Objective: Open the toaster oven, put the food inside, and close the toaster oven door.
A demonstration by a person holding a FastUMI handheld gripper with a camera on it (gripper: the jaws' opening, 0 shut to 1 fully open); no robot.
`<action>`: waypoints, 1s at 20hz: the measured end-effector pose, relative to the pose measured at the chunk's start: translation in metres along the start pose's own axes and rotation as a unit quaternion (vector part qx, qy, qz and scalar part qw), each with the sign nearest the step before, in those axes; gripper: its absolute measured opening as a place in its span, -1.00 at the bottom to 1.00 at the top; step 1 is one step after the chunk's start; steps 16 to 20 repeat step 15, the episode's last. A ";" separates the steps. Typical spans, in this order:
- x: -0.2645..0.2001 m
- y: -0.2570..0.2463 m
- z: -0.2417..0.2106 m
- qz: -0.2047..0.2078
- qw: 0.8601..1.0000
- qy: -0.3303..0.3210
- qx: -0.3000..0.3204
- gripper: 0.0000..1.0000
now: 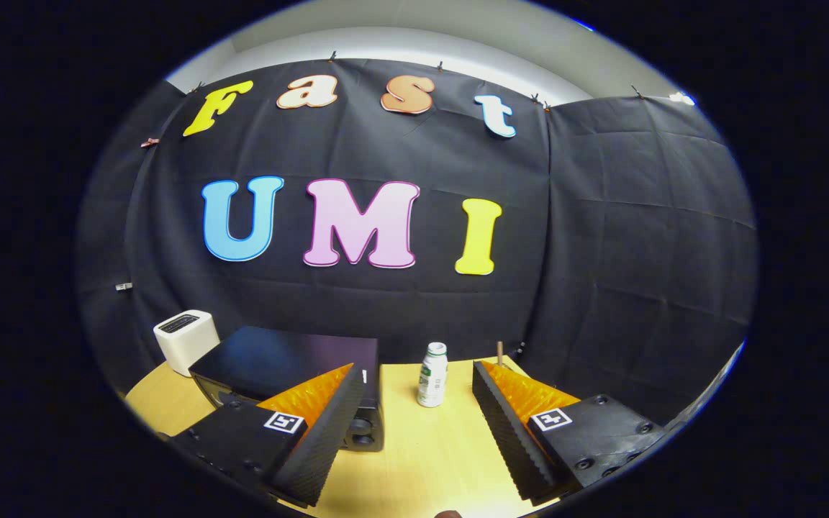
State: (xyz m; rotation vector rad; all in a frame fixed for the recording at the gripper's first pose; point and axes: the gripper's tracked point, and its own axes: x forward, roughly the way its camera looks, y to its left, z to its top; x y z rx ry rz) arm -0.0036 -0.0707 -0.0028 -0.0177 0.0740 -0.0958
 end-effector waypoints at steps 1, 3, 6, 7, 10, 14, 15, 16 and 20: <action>-0.007 -0.011 -0.001 -0.007 1.000 -0.003 0.001 0.97; -0.023 -0.026 -0.003 -0.012 1.000 -0.004 0.011 0.96; -0.038 -0.054 -0.006 -0.036 0.999 -0.012 0.000 0.97; -0.042 -0.061 -0.004 -0.044 0.999 -0.018 -0.008 0.97; -0.044 -0.059 -0.002 -0.038 0.999 -0.021 -0.007 0.96; -0.036 -0.047 0.007 -0.023 0.999 -0.025 -0.003 0.96; -0.035 -0.044 0.009 -0.019 0.999 -0.025 -0.001 0.96; -0.035 -0.044 0.009 -0.019 0.999 -0.025 -0.001 0.96; -0.035 -0.044 0.009 -0.019 0.999 -0.025 -0.001 0.96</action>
